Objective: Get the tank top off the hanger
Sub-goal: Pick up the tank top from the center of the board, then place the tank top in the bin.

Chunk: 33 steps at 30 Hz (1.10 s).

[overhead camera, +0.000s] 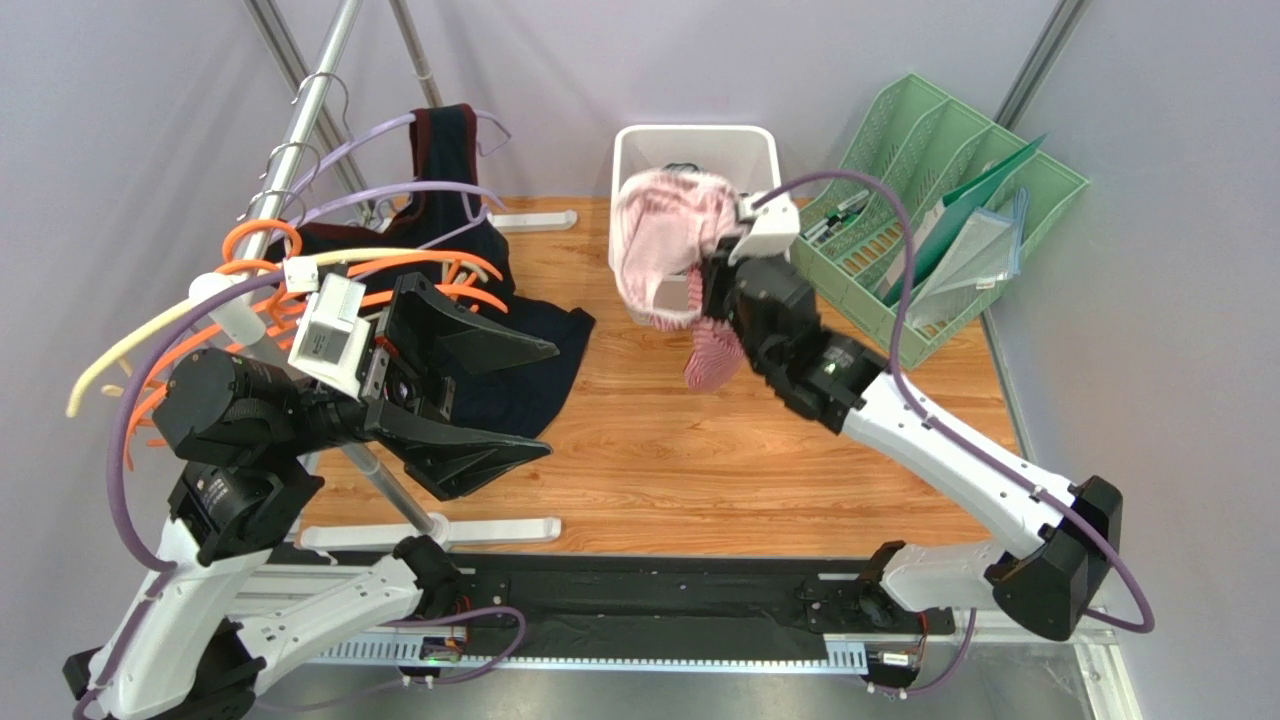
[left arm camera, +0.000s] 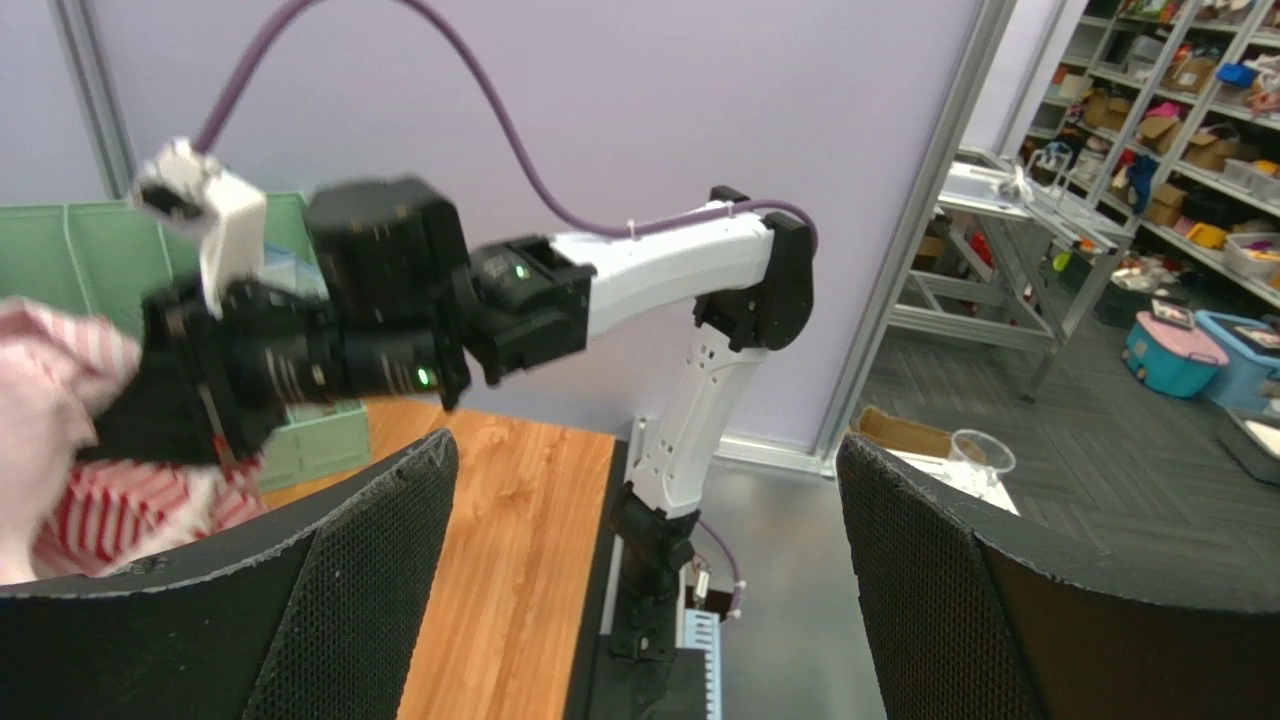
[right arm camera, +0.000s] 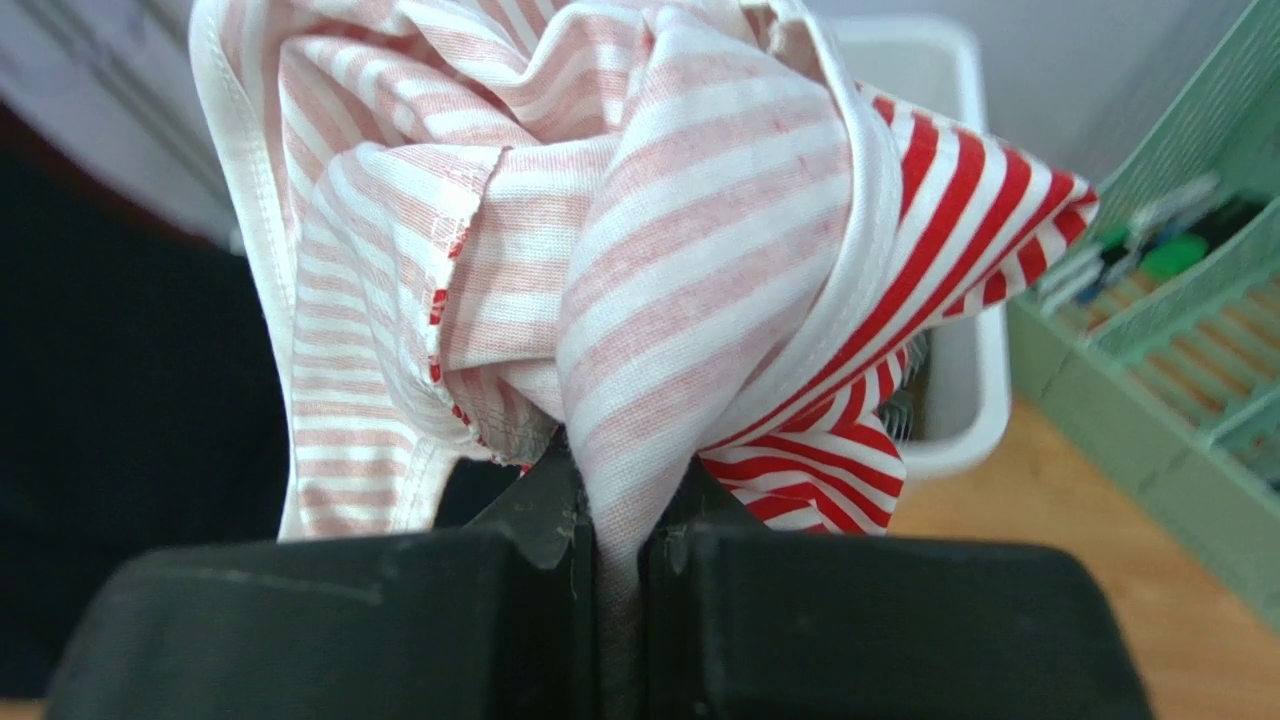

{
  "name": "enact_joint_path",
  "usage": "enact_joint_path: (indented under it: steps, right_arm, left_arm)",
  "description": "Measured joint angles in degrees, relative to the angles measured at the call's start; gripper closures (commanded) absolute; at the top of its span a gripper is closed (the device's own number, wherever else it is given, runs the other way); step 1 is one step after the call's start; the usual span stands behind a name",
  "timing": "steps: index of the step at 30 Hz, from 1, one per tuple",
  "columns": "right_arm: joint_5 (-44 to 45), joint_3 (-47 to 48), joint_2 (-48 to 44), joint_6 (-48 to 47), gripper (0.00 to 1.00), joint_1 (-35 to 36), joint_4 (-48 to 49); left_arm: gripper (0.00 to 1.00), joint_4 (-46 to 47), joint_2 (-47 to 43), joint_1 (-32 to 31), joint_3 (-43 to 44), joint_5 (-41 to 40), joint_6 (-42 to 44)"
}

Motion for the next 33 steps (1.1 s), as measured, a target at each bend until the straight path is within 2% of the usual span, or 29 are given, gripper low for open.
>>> enact_joint_path:
  steps: [4, 6, 10, 13, 18, 23, 26, 29, 30, 32, 33]
  right_arm:
    - [-4.48, 11.78, 6.25, -2.10, 1.00, -8.15, 3.56]
    - [-6.67, 20.02, 12.24, -2.69, 1.00, -11.87, 4.33]
    - [-9.05, 34.62, 24.81, -3.72, 0.98, -15.47, 4.87]
    - [-9.27, 41.48, 33.48, -4.63, 0.96, -16.02, 5.29]
    - [-6.49, 43.21, 44.39, -3.39, 0.95, -16.28, 2.97]
    - [-5.77, 40.59, 51.25, 2.45, 0.87, -17.29, -2.34]
    - [-7.19, 41.66, 54.12, 6.21, 0.79, -18.53, -5.18]
    - [-8.92, 46.73, 57.20, 8.87, 0.64, -19.78, -9.42]
    - [-9.51, 49.13, 58.23, 9.22, 0.54, -20.09, -11.30]
    - [-10.36, 52.30, 59.14, 9.70, 0.42, -20.55, -14.62]
    - [-10.60, 53.62, 59.32, 9.60, 0.33, -20.65, -16.37]
  left_arm:
    - [0.01, 0.04, -0.85, 0.00, -0.61, -0.37, 1.09]
    - [0.01, 0.46, -1.44, 0.00, -1.62, -0.42, 1.31]
    - [0.01, 1.92, -2.05, 0.00, -4.39, -0.39, 1.33]
    - [0.01, 2.23, -1.53, 0.00, -5.49, -0.44, 2.03]
    - [0.01, 2.23, 0.17, 0.00, -5.84, -1.05, 3.19]
    - [0.01, 2.21, 1.57, 0.00, -5.95, -1.09, 3.63]
    - [0.01, 2.19, 1.86, 0.00, -6.10, -1.36, 3.72]
    - [0.01, 2.21, 1.99, 0.00, -6.16, -1.60, 3.61]
    - [0.01, 2.21, 2.03, 0.00, -6.16, -1.73, 3.50]
    - [0.01, 2.21, 2.19, 0.00, -6.16, -1.99, 2.86]
    - [0.01, 2.23, 2.29, 0.00, -6.16, -2.12, 2.47]
